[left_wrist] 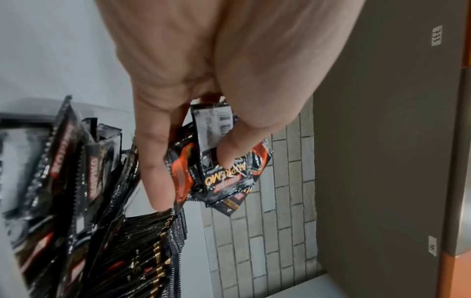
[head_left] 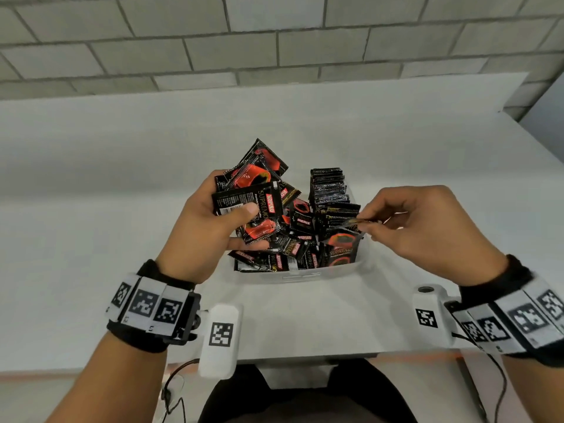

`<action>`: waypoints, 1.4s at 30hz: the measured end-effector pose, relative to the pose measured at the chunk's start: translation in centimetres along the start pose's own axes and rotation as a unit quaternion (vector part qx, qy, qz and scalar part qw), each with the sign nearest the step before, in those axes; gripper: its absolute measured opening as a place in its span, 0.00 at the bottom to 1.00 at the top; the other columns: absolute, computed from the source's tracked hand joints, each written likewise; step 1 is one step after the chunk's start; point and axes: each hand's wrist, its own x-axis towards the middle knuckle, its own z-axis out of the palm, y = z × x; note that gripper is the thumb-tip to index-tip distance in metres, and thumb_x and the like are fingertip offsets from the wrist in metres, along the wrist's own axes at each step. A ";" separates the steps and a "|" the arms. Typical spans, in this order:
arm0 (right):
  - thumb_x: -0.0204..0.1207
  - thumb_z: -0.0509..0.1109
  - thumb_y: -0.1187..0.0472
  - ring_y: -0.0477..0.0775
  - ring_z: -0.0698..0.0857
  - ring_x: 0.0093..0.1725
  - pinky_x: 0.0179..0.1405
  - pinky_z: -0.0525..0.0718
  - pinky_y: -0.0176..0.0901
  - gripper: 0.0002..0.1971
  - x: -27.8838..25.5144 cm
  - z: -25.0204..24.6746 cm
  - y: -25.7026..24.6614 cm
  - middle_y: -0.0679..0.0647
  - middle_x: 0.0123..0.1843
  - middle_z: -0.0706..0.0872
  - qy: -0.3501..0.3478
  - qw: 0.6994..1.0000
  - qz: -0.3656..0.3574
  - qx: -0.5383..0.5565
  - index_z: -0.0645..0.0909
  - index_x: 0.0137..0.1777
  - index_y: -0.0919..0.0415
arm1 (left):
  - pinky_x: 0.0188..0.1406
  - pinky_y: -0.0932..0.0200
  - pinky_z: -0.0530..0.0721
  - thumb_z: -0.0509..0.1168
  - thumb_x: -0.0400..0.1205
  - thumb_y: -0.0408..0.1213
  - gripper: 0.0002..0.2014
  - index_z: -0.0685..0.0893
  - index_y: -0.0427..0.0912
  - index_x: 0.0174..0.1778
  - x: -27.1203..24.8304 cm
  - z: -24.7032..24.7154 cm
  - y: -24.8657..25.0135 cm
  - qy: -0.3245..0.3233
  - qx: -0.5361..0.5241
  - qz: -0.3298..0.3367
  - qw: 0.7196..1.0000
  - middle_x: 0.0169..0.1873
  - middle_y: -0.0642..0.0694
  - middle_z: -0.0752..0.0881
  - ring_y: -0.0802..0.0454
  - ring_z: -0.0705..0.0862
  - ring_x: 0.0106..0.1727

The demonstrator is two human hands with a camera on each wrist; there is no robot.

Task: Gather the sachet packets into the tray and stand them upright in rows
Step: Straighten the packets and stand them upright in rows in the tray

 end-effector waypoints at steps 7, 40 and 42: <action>0.67 0.85 0.68 0.46 0.82 0.35 0.36 0.78 0.29 0.13 0.0 1.7 0.6 0.44 0.36 0.83 -0.068 0.992 -0.070 -0.082 0.87 0.43 0.50 | 0.39 0.36 0.91 0.68 0.84 0.24 0.20 0.79 0.45 0.70 -0.1 0.6 -0.4 -0.008 -0.011 -0.023 1.000 0.60 0.40 0.90 0.36 0.93 0.53; 0.66 0.79 0.34 0.46 0.65 0.78 0.78 0.65 0.40 0.45 2.7 1.6 0.7 0.41 0.77 0.68 -0.197 0.964 -0.016 -0.175 0.69 0.82 0.46 | 0.38 0.34 0.92 0.68 0.84 0.24 0.19 0.81 0.47 0.67 -0.5 0.2 -1.7 -0.006 -0.014 -0.049 0.999 0.61 0.40 0.89 0.35 0.92 0.54; 0.69 0.77 0.34 0.45 0.58 0.83 0.82 0.59 0.40 0.46 3.0 1.6 0.7 0.38 0.84 0.63 -0.203 0.962 -0.049 -0.177 0.65 0.85 0.45 | 0.38 0.35 0.92 0.68 0.84 0.24 0.19 0.81 0.47 0.68 -0.5 0.1 -1.6 -0.006 -0.014 -0.048 0.999 0.62 0.40 0.89 0.36 0.92 0.54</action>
